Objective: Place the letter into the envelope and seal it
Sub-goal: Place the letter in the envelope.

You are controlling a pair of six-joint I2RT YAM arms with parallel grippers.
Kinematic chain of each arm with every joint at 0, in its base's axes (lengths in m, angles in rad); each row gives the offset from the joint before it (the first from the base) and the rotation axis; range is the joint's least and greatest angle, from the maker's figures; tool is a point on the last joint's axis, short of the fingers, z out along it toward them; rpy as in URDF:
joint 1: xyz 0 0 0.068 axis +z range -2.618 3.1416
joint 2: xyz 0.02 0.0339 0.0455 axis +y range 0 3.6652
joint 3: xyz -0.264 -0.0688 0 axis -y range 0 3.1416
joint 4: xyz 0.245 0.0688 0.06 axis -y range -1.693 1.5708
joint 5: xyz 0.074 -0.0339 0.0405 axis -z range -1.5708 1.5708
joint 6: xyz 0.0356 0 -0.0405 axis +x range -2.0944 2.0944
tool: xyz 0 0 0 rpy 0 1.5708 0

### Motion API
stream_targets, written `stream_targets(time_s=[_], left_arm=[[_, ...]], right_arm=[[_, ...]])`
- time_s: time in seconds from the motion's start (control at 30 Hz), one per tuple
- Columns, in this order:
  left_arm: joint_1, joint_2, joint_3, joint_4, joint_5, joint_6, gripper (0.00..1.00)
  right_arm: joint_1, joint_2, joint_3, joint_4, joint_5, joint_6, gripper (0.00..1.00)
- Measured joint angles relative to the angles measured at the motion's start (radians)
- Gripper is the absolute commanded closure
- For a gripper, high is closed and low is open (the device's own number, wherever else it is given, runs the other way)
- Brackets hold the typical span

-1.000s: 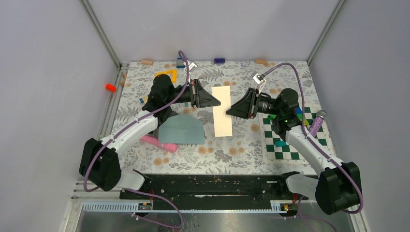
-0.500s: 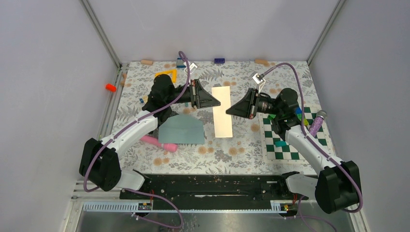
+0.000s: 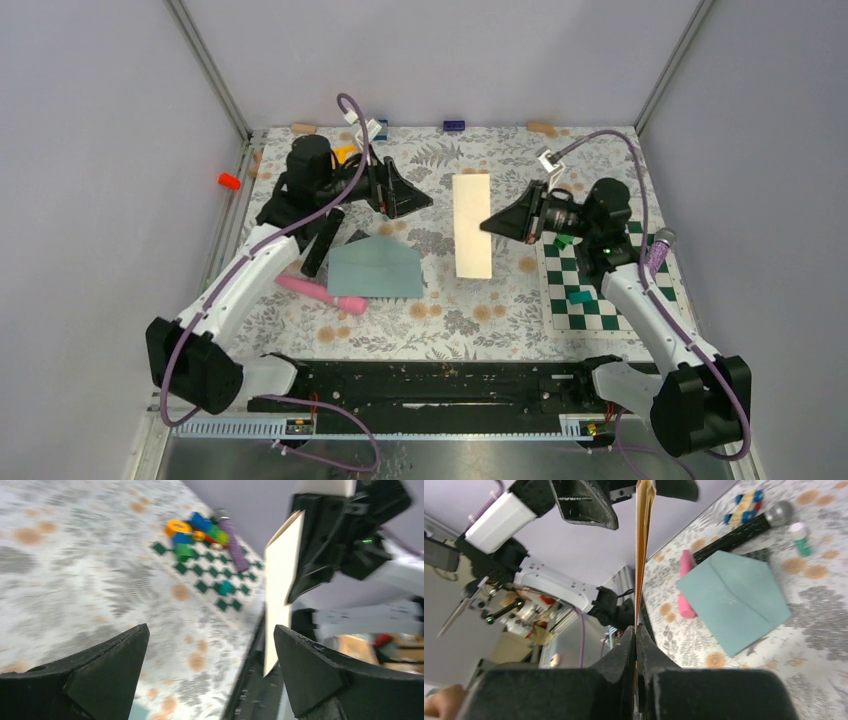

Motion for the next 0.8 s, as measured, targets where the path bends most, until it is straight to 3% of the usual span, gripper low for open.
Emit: stream_targets(time_s=[0.13, 0.27, 0.47, 0.6, 0.8], left_arm=[[0.030, -0.100, 0.039, -0.243, -0.179, 0.224, 0.01], [0.071, -0.143, 0.050, -0.437, -0.260, 0.375, 0.01], [0.275, -0.140, -0.023, -0.666, -0.265, 0.512, 0.07], [0.407, -0.104, -0.079, -0.771, -0.246, 0.589, 0.16], [0.504, -0.002, -0.112, -0.832, -0.227, 0.672, 0.29]], right_arm=[[-0.077, -0.048, 0.016, -0.055, 0.006, -0.037, 1.00], [-0.121, -0.066, 0.019, -0.088, 0.006, -0.066, 1.00], [-0.129, -0.095, 0.018, -0.114, 0.016, -0.101, 1.00], [-0.129, -0.105, 0.018, -0.117, 0.016, -0.113, 1.00], [-0.130, -0.119, 0.003, -0.122, 0.017, -0.130, 1.00]])
